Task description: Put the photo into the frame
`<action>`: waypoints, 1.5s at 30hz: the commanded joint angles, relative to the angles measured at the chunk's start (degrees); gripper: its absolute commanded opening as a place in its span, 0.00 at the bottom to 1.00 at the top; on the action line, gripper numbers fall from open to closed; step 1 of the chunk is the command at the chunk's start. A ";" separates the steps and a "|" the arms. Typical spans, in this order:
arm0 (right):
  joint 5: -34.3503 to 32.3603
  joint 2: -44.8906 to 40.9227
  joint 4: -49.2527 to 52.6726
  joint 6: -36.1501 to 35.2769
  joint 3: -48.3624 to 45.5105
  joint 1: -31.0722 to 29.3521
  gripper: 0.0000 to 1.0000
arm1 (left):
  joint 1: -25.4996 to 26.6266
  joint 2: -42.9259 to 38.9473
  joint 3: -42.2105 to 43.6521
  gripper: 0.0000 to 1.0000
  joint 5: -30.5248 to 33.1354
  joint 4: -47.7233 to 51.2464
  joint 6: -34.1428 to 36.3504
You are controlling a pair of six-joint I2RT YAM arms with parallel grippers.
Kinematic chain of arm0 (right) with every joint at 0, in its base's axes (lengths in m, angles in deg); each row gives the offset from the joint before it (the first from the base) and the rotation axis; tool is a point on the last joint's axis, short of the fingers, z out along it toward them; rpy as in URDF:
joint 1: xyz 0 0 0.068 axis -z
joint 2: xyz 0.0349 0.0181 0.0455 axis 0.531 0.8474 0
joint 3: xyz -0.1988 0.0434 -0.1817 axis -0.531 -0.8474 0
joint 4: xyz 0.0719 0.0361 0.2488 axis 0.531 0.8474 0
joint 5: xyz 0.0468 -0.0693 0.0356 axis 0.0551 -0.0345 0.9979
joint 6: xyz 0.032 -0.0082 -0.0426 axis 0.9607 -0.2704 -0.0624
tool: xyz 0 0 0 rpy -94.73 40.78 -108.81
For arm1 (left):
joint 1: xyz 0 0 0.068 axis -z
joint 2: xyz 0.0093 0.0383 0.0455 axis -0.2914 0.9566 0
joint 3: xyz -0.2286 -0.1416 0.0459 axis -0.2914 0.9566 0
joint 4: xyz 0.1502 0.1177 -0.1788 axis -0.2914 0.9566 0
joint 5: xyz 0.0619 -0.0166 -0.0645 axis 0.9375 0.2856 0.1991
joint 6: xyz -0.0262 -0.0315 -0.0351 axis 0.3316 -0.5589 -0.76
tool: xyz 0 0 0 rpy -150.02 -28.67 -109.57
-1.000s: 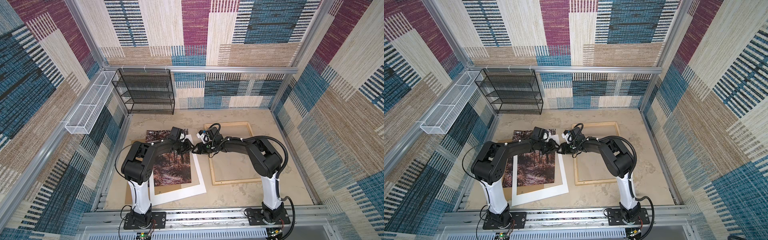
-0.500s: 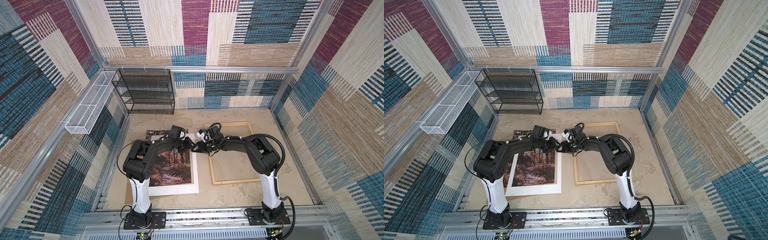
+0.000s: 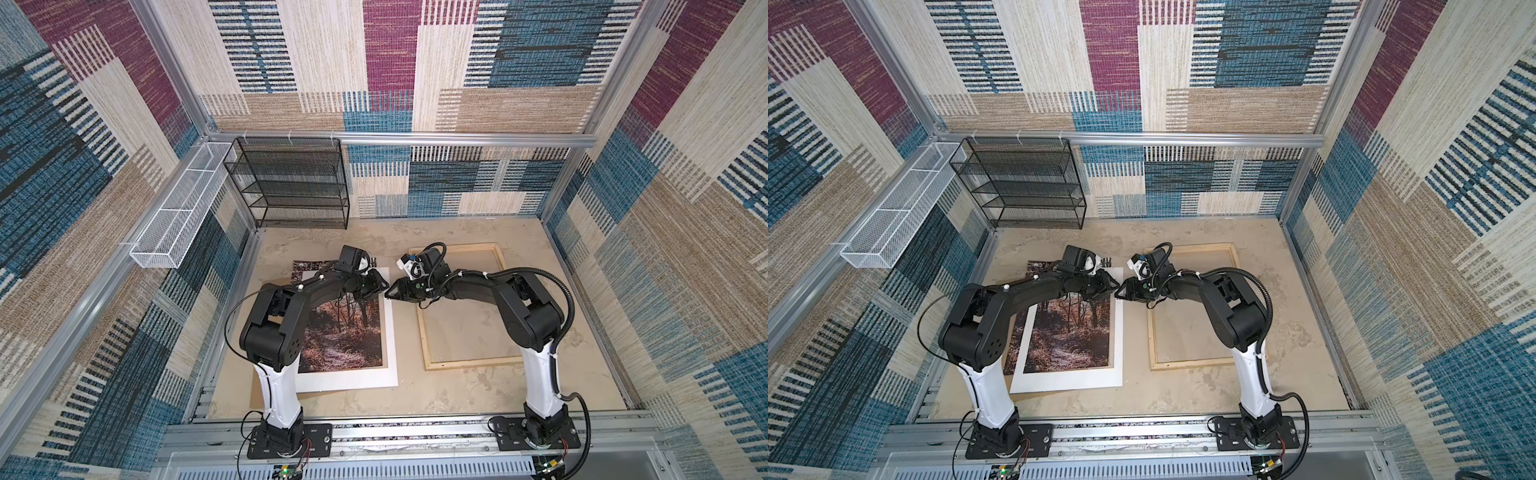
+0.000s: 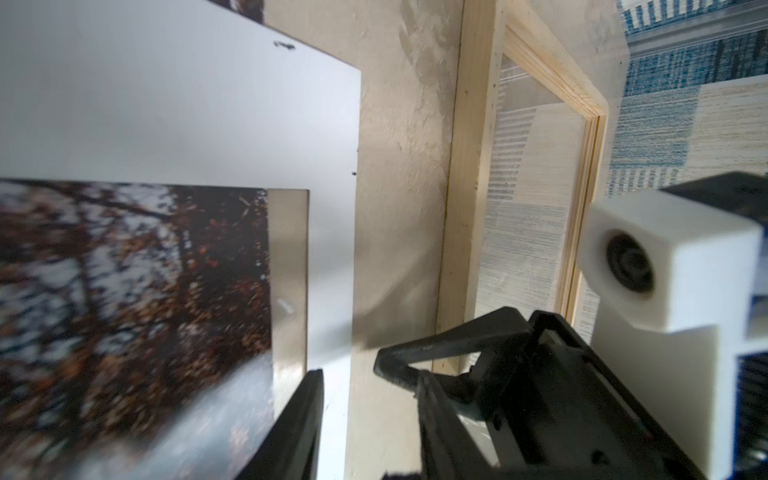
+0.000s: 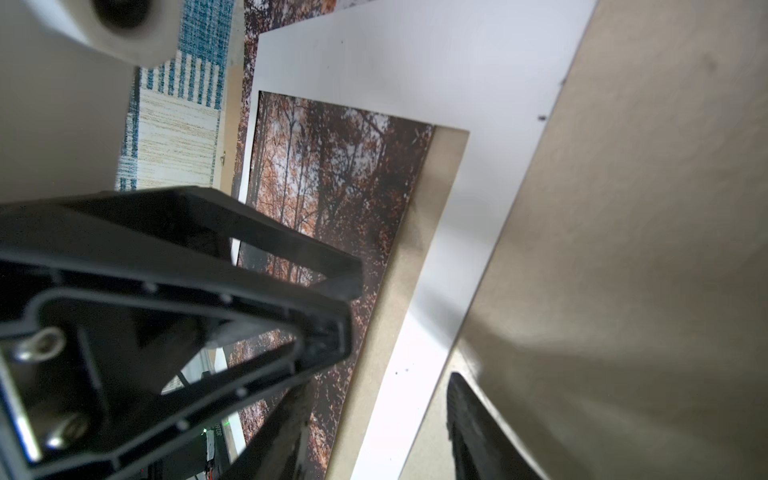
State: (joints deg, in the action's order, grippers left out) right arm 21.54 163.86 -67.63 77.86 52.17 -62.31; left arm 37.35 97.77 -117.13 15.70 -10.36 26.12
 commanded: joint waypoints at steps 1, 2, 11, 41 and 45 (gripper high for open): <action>-3.73 -0.65 1.74 -0.66 0.55 -0.06 0.54 | -0.35 -3.20 -0.88 0.43 11.60 10.18 4.85; -4.37 -0.71 1.89 -0.55 0.51 -0.01 0.54 | -0.57 -3.94 -1.12 0.44 13.94 12.13 5.34; -6.70 -1.17 2.28 -0.43 0.56 -0.08 0.54 | -8.63 -7.70 0.65 0.47 28.26 24.23 6.57; -5.91 5.35 4.46 -5.12 6.72 -3.63 0.40 | -26.83 3.77 -10.77 0.52 21.29 30.73 21.16; -8.71 6.76 5.94 -4.50 7.65 -3.60 0.40 | -26.93 6.21 -13.04 0.52 20.07 32.37 22.30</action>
State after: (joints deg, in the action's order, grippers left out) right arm 16.23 169.46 -64.22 73.27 59.42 -65.81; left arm 10.53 102.99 -128.89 37.98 19.71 46.03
